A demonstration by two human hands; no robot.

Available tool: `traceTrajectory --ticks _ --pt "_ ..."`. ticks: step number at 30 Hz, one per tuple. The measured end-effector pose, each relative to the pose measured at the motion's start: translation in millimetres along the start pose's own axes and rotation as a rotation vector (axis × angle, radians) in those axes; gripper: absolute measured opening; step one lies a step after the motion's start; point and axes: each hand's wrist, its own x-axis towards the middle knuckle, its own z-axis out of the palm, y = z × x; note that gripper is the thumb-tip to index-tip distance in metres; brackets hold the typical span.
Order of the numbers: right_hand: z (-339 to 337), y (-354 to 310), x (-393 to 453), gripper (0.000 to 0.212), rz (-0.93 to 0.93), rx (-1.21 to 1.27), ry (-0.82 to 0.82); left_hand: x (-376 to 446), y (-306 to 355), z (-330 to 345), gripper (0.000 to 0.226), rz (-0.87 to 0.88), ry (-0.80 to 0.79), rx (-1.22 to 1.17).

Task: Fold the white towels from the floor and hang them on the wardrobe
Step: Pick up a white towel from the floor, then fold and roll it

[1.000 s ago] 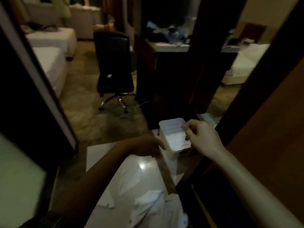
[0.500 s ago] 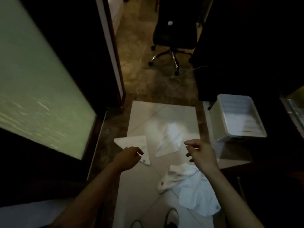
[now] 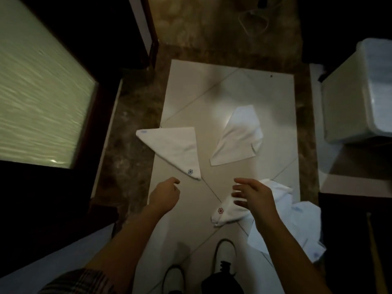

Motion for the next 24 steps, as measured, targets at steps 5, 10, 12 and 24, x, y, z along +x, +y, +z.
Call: traceTrajectory --ticks 5,10,12,24 --pt "-1 67 80 0.021 0.106 0.047 0.030 79 -20 77 0.038 -0.058 -0.050 -0.047" --pt "-1 122 151 0.020 0.182 0.072 0.014 154 -30 150 0.038 -0.211 -0.080 -0.257" --pt "-1 138 174 0.021 0.201 0.084 0.011 183 -31 173 0.032 -0.286 -0.029 -0.309" --pt "12 191 241 0.025 0.235 -0.001 -0.050 266 -17 228 0.045 -0.223 0.214 -0.065"
